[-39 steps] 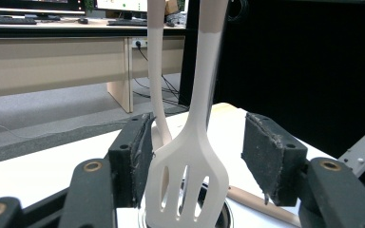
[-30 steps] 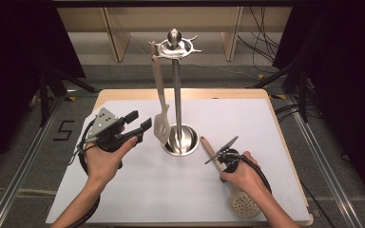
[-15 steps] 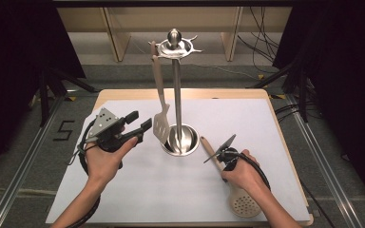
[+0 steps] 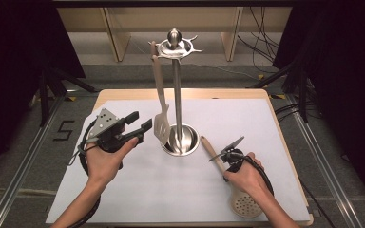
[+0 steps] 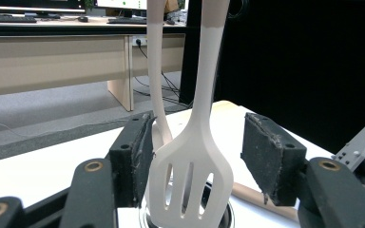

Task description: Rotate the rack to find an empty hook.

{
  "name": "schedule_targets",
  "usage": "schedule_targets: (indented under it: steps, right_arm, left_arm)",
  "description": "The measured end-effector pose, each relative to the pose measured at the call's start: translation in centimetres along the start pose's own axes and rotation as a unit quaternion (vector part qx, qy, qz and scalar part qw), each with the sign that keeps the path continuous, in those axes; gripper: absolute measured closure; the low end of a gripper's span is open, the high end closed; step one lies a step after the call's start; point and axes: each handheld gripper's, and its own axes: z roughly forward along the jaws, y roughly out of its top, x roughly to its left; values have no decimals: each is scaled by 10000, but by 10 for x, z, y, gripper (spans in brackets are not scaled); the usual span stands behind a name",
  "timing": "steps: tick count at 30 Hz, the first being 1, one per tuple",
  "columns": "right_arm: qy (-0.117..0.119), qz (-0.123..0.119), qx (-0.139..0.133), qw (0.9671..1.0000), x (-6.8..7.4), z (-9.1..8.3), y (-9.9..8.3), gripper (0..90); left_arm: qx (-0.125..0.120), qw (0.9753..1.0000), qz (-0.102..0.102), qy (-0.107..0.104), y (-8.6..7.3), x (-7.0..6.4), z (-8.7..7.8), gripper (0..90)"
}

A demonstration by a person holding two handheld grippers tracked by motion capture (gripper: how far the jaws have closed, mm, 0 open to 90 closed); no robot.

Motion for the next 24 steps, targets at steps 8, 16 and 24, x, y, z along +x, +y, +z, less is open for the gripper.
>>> schedule_targets:
  steps: [8, 16, 24]
  right_arm:
    - [276, 302, -561, 9976, 1, -18, -10, 792]
    - [340, 219, -1521, 9875, -6, -30, -27, 792]
    - [459, 289, -2211, 9737, -9, -41, -34, 792]
  left_arm:
    - [-4, 10000, -3, -12, -1, -1, 0, 431]
    - [1, 10000, 20, -24, -1, -2, 0, 432]
    - [-4, 10000, 30, -35, -1, -2, 0, 432]
